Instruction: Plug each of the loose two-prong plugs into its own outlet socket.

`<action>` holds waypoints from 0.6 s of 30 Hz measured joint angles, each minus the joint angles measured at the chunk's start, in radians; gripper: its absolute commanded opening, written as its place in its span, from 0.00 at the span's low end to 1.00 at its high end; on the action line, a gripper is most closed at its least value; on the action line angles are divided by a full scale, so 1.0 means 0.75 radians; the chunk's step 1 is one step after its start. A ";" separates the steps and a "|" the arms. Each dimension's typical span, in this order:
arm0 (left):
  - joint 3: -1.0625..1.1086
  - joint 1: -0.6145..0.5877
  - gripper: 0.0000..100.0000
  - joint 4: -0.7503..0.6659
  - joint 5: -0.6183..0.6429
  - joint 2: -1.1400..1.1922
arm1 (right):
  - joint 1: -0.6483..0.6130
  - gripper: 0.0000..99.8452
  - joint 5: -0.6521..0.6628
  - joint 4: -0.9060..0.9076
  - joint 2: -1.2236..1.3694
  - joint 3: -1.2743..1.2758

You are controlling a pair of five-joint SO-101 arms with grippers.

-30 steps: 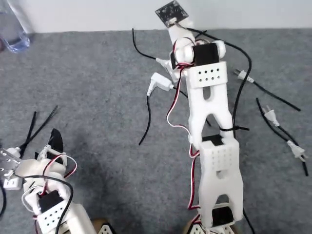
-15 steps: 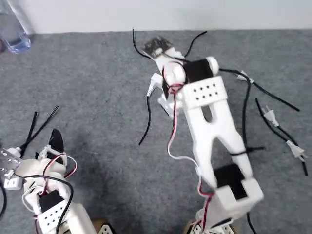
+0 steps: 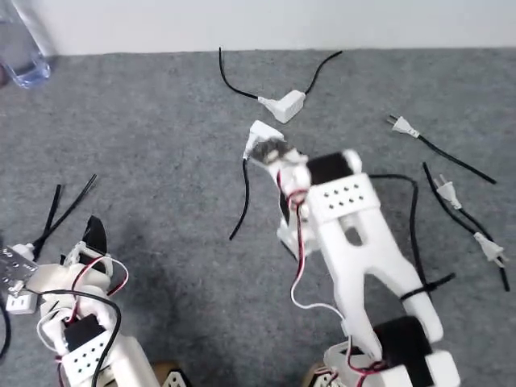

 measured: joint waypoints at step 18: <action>-0.070 -0.180 0.32 0.184 -0.593 0.002 | -0.002 0.39 -0.002 -0.837 -0.284 0.917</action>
